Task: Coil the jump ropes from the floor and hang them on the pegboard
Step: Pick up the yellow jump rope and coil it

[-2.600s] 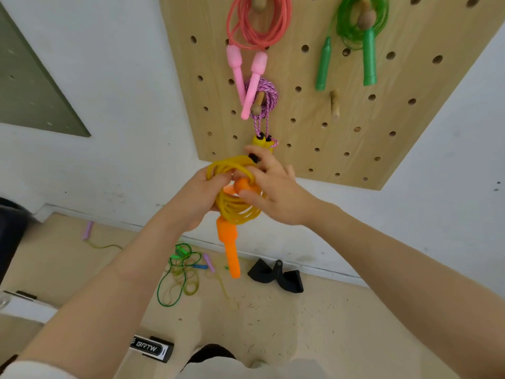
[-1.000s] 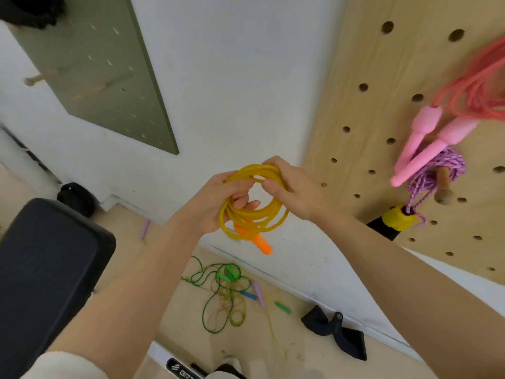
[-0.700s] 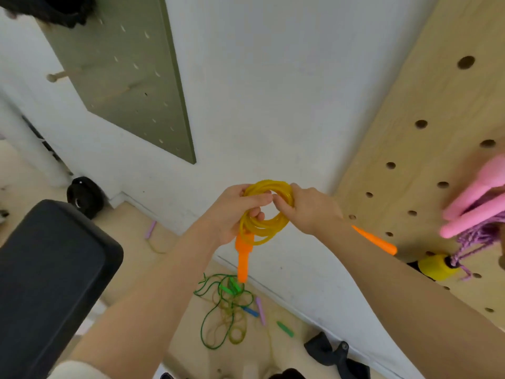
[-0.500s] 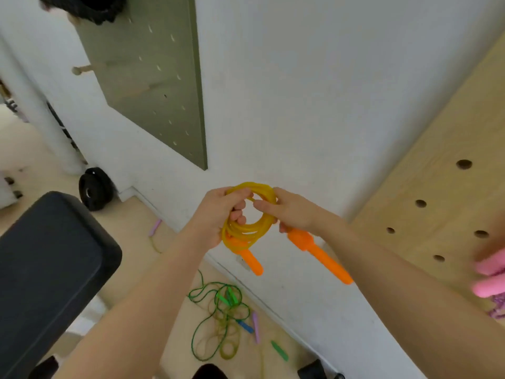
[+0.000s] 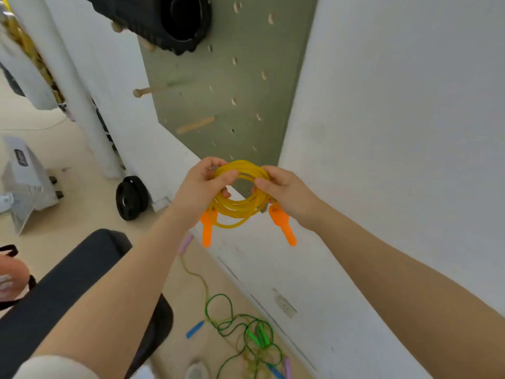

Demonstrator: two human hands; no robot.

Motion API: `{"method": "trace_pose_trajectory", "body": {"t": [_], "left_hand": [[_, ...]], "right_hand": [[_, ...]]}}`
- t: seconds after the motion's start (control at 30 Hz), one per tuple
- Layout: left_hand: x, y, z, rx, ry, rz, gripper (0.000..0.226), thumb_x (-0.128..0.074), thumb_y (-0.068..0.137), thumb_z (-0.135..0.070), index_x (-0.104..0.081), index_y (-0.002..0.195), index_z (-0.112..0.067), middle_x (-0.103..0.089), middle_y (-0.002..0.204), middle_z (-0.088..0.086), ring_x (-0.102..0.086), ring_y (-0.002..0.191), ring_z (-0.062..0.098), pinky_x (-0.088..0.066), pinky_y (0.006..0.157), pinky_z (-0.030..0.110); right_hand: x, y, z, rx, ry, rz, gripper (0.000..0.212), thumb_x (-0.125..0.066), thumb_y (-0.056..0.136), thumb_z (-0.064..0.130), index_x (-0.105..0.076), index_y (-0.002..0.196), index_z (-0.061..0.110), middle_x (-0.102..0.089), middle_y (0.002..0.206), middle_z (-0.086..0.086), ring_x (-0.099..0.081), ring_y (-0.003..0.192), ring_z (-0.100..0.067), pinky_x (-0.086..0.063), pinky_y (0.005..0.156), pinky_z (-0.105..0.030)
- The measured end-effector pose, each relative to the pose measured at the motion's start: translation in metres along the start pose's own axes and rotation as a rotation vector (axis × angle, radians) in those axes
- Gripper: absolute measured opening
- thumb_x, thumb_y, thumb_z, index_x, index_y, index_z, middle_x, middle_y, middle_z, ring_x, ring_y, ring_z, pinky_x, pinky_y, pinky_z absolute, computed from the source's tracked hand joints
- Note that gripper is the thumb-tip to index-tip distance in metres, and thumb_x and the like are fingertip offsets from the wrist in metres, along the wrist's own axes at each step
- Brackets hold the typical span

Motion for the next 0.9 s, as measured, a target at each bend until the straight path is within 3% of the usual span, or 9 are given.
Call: {"method": "trace_pose_trajectory", "body": {"t": [0.1,0.17,0.33,0.43,0.57,0.63,0.7,0.77,0.9], "left_hand": [[0.04,0.041,0.015,0.009,-0.065,0.119,0.028,-0.065,0.082,0.0,-0.054,0.096,-0.021,-0.062,0.081,-0.004,-0.059,0.064,0.007,-0.05,0.064,0.025],[0.072,0.064,0.028,-0.002,-0.072,0.154,0.033,-0.067,0.078,-0.001,-0.056,0.102,-0.022,-0.062,0.092,0.002,-0.058,0.077,0.014,-0.046,0.069,0.031],[0.134,0.12,0.048,-0.123,0.031,-0.109,0.03,-0.058,0.089,-0.003,-0.057,0.111,-0.022,-0.062,0.099,-0.004,-0.058,0.086,0.005,-0.047,0.084,0.027],[0.151,0.152,0.056,-0.172,0.103,-0.184,0.029,-0.058,0.089,-0.01,-0.057,0.112,-0.026,-0.056,0.107,0.001,-0.057,0.094,0.015,-0.047,0.088,0.031],[0.143,0.192,0.058,-0.234,0.175,-0.043,0.032,-0.06,0.082,-0.015,-0.057,0.114,-0.02,-0.059,0.1,0.0,-0.061,0.095,0.013,-0.047,0.088,0.03],[0.133,0.212,0.063,-0.164,0.131,0.053,0.038,-0.061,0.085,-0.001,-0.055,0.121,-0.011,-0.061,0.098,0.001,-0.062,0.084,-0.005,-0.048,0.079,0.017],[0.122,0.231,0.062,-0.091,0.102,0.147,0.043,-0.058,0.085,0.009,-0.052,0.123,-0.009,-0.067,0.087,-0.011,-0.061,0.072,-0.01,-0.047,0.07,0.01],[0.107,0.249,0.049,-0.092,0.241,0.189,0.037,-0.062,0.085,0.001,-0.06,0.117,-0.016,-0.068,0.081,-0.016,-0.061,0.074,-0.002,-0.05,0.073,0.017],[0.08,0.264,0.016,-0.189,0.794,0.162,0.031,-0.058,0.088,-0.012,-0.062,0.118,-0.012,-0.063,0.107,0.006,-0.058,0.101,0.022,-0.038,0.085,0.021]], "right_hand": [[-0.021,0.053,0.008,-0.001,0.024,-0.045,0.02,-0.05,0.093,0.003,-0.056,0.106,0.016,-0.058,0.08,0.0,-0.054,0.067,-0.002,-0.043,0.059,-0.012],[-0.04,0.086,0.011,-0.002,-0.002,-0.042,0.024,-0.054,0.09,0.001,-0.058,0.11,0.014,-0.059,0.087,-0.007,-0.054,0.077,-0.011,-0.044,0.064,-0.017],[-0.084,0.163,0.017,-0.024,-0.037,-0.135,0.03,-0.06,0.086,0.003,-0.06,0.116,0.007,-0.065,0.098,-0.01,-0.06,0.088,-0.02,-0.048,0.088,-0.04],[-0.094,0.194,0.02,-0.015,-0.121,-0.206,0.03,-0.064,0.084,0.008,-0.062,0.113,0.012,-0.067,0.096,-0.002,-0.063,0.094,-0.021,-0.049,0.091,-0.042],[-0.08,0.214,0.01,-0.052,-0.315,-0.309,0.027,-0.066,0.082,0.01,-0.062,0.108,0.013,-0.061,0.091,0.006,-0.058,0.088,-0.013,-0.048,0.087,-0.034],[-0.068,0.221,0.005,-0.083,-0.392,-0.37,0.027,-0.066,0.083,0.011,-0.061,0.109,0.013,-0.06,0.092,0.005,-0.058,0.089,-0.015,-0.047,0.087,-0.034],[-0.056,0.223,0.001,-0.136,-0.516,-0.429,0.026,-0.064,0.085,0.017,-0.057,0.11,0.016,-0.064,0.1,0.001,-0.06,0.097,-0.023,-0.049,0.085,-0.038],[-0.045,0.221,0.0,-0.202,-0.724,-0.467,0.027,-0.06,0.089,0.027,-0.052,0.112,0.016,-0.064,0.107,-0.004,-0.059,0.1,-0.028,-0.047,0.076,-0.037],[-0.038,0.213,0.005,-0.241,-1.073,-0.458,0.036,-0.054,0.091,0.041,-0.046,0.11,0.011,-0.062,0.109,-0.012,-0.06,0.099,-0.037,-0.037,0.066,-0.034]]}}
Point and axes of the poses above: each hand's wrist, its own y-axis towards the middle knuckle, its own x-axis out of the back of the hand, z = x × y, the point moved 6 cm from there along y, towards the middle knuckle
